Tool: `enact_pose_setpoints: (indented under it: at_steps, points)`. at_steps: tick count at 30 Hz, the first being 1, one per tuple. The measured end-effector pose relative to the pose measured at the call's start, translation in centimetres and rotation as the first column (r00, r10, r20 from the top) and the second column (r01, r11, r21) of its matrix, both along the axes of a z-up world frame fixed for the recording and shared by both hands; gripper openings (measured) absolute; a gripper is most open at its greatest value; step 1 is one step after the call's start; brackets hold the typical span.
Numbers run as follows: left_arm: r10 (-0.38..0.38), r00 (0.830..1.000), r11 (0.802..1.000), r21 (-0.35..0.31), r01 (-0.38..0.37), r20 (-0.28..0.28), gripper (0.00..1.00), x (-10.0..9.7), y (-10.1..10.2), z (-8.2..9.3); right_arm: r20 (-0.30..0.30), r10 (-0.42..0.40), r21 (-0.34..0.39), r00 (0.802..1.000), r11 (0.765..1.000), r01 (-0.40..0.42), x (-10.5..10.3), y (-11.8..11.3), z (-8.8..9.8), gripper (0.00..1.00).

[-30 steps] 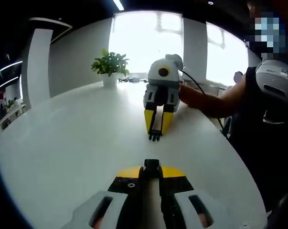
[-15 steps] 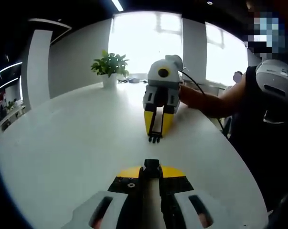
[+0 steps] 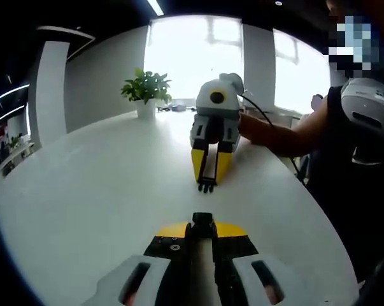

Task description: Snap the two parts of the plastic buckle together until the buckle closes and remains connected.

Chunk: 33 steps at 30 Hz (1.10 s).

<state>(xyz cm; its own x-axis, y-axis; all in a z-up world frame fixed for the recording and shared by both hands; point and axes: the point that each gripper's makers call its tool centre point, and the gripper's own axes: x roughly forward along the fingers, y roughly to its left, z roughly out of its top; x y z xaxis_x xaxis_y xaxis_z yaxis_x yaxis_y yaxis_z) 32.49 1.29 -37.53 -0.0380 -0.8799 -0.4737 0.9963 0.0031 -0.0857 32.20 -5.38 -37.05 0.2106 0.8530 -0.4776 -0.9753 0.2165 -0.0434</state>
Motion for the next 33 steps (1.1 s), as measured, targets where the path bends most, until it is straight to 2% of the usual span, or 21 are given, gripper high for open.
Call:
enact_pose_setpoints:
  at_steps: [14, 20, 33]
  points:
    - [-0.021, 1.0, 1.0, -0.008, 0.021, -0.017, 0.11, -0.4, -0.66, -0.02, -0.01, 0.01, 0.009, 1.0, 1.0, -0.01, -0.19, 0.19, 0.01, 0.11]
    - [-0.023, 0.999, 1.0, 0.011, 0.022, 0.023, 0.11, -0.45, -0.81, 0.05, -0.002, 0.012, 0.008, 1.0, 1.0, -0.012, -0.24, 0.34, -0.02, 0.11]
    - [-0.026, 1.0, 1.0, -0.002, 0.026, 0.007, 0.11, -0.53, -0.99, 0.07, -0.009, 0.011, 0.018, 1.0, 1.0, -0.011, -0.38, 0.22, 0.02, 0.11]
